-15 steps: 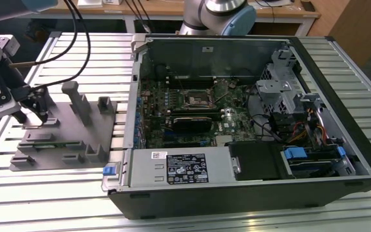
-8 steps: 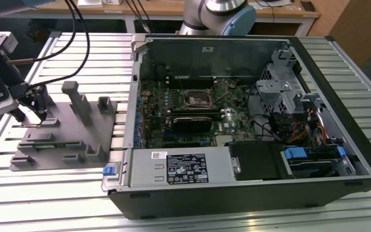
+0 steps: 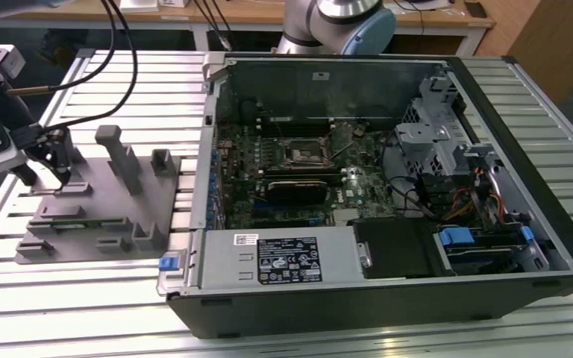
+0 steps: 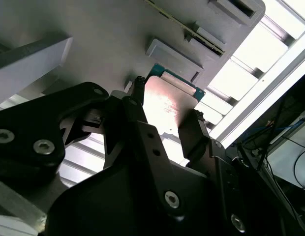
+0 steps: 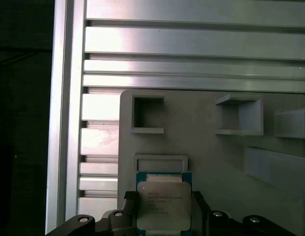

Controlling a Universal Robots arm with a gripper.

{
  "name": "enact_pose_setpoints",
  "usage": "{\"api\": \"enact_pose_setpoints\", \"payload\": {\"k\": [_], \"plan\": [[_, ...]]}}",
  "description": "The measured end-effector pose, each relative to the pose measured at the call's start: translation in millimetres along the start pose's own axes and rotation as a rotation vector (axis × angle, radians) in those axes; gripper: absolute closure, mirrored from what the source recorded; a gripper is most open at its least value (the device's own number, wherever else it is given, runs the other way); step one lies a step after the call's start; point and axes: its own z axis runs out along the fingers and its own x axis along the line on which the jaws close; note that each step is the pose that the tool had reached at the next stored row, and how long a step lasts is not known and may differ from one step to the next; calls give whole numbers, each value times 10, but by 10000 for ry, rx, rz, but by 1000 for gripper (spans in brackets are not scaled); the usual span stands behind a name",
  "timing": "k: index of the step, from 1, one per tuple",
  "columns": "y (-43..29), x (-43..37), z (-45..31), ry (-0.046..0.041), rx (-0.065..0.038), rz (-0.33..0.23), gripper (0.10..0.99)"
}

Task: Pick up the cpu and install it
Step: 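Pick up the cpu and move it towards the insertion slot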

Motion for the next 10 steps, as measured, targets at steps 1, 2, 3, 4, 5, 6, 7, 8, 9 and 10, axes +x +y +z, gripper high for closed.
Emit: {"api": "enact_pose_setpoints", "payload": {"k": [1, 2, 3, 4, 5, 6, 7, 8, 9, 10], "plan": [[0, 0, -11, 0, 0, 0, 561], [1, 0, -20, 1, 1, 0, 561], [1, 0, -25, -1, -1, 0, 561], [1, -1, -31, 0, 0, 0, 561], [1, -1, -35, -1, 0, 0, 561], [1, -1, -41, 0, 0, 0, 561], [2, -1, -46, 0, 0, 0, 561], [2, -1, -52, 1, 0, 0, 561], [2, -1, -57, 0, 0, 0, 561], [2, -1, -62, 0, 0, 0, 561]]}}
